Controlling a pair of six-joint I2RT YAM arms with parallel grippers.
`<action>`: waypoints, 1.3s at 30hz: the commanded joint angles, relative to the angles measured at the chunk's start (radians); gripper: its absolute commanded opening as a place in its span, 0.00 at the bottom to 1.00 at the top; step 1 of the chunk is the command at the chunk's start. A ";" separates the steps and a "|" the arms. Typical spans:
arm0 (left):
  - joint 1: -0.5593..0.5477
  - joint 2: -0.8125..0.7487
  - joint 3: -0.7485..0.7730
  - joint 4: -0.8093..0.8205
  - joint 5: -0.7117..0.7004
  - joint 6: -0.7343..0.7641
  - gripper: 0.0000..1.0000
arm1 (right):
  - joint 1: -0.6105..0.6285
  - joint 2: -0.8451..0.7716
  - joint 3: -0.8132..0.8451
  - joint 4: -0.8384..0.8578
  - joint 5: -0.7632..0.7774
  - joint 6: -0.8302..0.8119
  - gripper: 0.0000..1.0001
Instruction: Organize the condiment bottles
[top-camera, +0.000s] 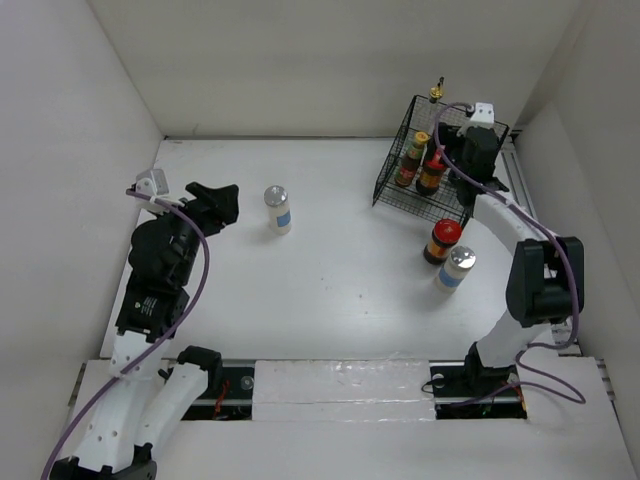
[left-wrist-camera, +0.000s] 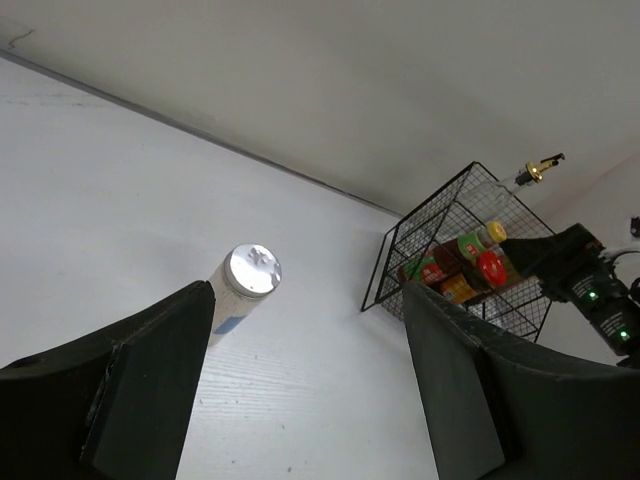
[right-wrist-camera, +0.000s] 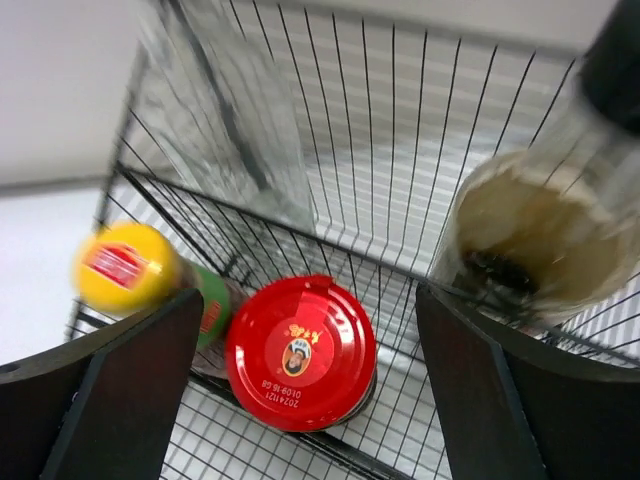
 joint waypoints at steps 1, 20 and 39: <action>0.003 -0.023 0.011 0.048 0.024 0.015 0.71 | 0.007 -0.112 0.068 -0.028 0.028 0.005 0.94; -0.029 -0.089 0.011 0.048 0.030 0.005 0.73 | 0.164 -0.785 -0.300 -0.870 0.278 0.176 1.00; -0.029 -0.116 0.002 0.048 0.039 0.005 0.74 | 0.116 -0.422 -0.235 -0.743 0.073 0.124 1.00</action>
